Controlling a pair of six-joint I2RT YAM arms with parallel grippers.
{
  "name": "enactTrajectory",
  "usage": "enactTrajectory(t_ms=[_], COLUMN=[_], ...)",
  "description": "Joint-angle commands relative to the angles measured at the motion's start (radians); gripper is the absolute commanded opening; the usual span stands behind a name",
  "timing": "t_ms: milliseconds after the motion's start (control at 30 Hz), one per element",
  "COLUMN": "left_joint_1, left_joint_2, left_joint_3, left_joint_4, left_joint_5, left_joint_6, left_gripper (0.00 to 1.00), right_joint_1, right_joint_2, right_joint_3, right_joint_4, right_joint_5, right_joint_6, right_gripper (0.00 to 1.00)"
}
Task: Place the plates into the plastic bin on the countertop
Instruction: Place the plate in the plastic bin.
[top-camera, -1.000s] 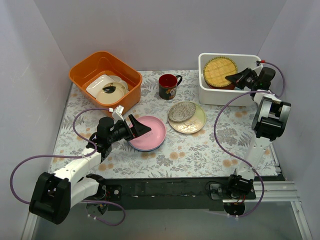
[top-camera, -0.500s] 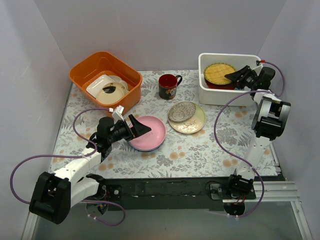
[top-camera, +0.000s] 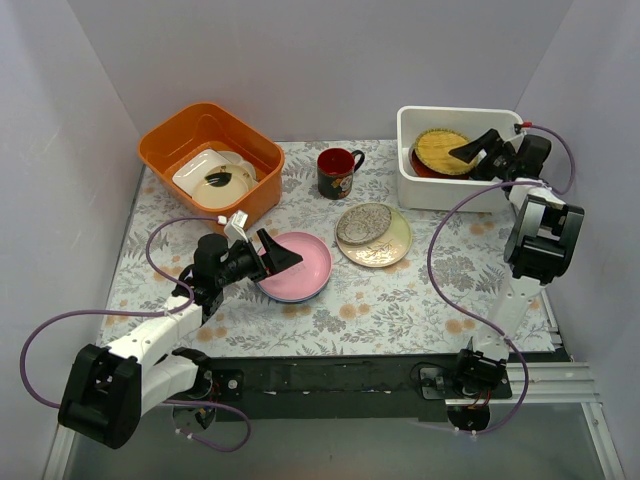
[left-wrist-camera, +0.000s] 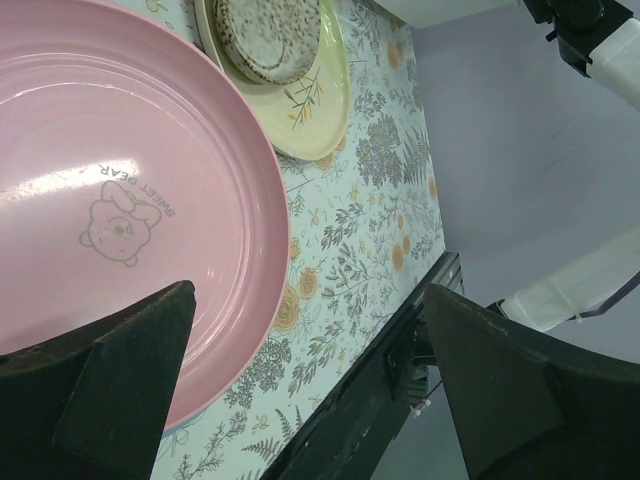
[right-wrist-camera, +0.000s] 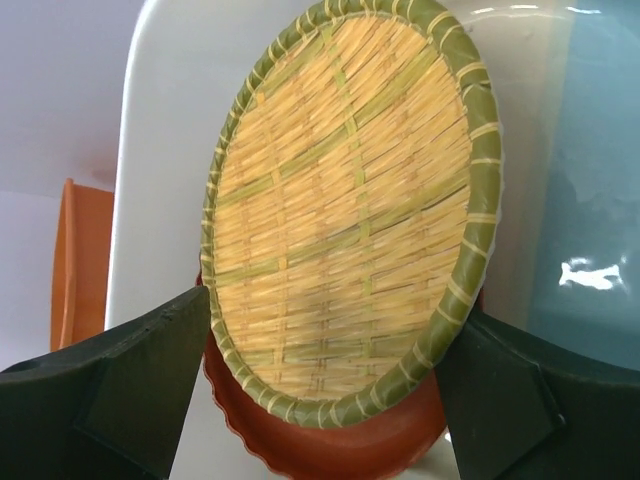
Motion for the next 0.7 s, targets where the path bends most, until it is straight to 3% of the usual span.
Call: enactTrajectory(t_ms=[0,233,667], left_joint_1=[-0.004,-0.004,-0.004], left_joint_2=[-0.03,-0.03,-0.046], left_joint_3=[0.02,0.014,0.009], left_joint_4=[-0.002,0.002,-0.002], left_joint_5=[0.0,0.0,0.0], left_joint_6=[0.014,0.014,0.011], left_gripper=[0.98,0.98,0.98], right_joint_1=[-0.004,-0.004,-0.004], right_joint_2=[-0.122,-0.254,-0.362], right_joint_3=[-0.017,-0.063,-0.084], right_joint_4=[-0.041,-0.057,-0.084], right_joint_5=[0.091,0.22,0.268], right_joint_6=[-0.065,-0.121,-0.13], right_gripper=[0.95,0.96,0.97])
